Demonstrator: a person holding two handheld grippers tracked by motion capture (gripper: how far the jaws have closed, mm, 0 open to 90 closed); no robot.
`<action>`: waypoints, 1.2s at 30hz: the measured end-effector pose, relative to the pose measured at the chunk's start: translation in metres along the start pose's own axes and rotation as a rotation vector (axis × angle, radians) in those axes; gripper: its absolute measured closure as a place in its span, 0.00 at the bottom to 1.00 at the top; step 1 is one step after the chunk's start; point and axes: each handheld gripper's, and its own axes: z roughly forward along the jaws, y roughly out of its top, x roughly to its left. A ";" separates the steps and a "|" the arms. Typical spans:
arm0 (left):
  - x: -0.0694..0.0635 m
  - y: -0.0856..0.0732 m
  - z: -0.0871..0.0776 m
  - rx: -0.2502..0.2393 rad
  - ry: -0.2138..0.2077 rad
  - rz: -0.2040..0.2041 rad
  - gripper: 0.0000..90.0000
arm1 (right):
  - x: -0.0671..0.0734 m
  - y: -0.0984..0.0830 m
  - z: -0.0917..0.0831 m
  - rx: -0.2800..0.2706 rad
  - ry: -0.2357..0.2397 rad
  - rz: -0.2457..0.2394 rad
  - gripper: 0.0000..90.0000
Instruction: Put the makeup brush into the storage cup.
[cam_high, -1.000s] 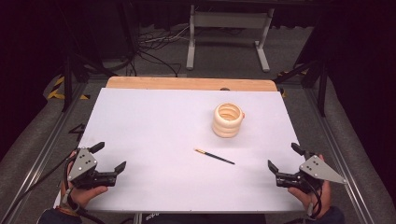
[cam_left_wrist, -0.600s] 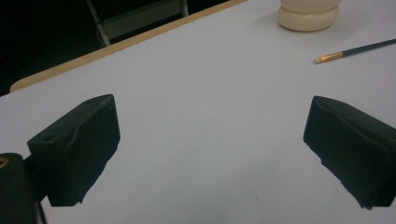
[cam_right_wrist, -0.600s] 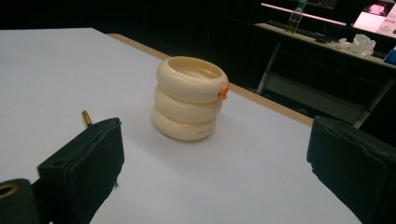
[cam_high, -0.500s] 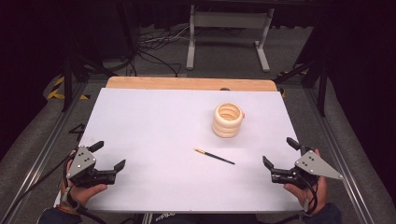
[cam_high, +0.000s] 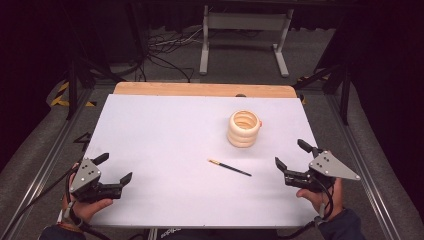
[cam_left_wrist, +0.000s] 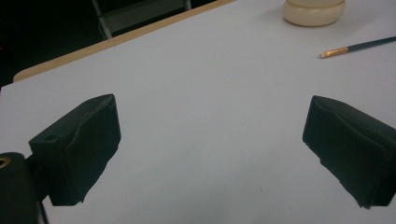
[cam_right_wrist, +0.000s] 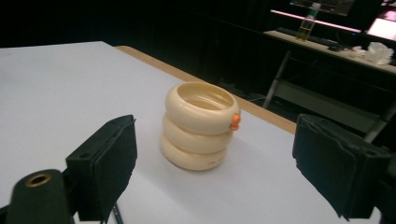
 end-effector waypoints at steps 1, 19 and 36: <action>0.000 0.000 -0.001 -0.003 -0.001 0.007 0.06 | 0.001 0.005 0.004 0.012 0.024 -0.010 0.16; -0.004 0.001 0.004 0.010 -0.006 0.033 0.05 | 0.007 0.034 0.030 -0.043 0.070 0.004 0.08; -0.008 0.001 0.007 0.030 -0.020 0.045 0.05 | 0.022 0.049 0.054 0.027 0.141 -0.057 0.13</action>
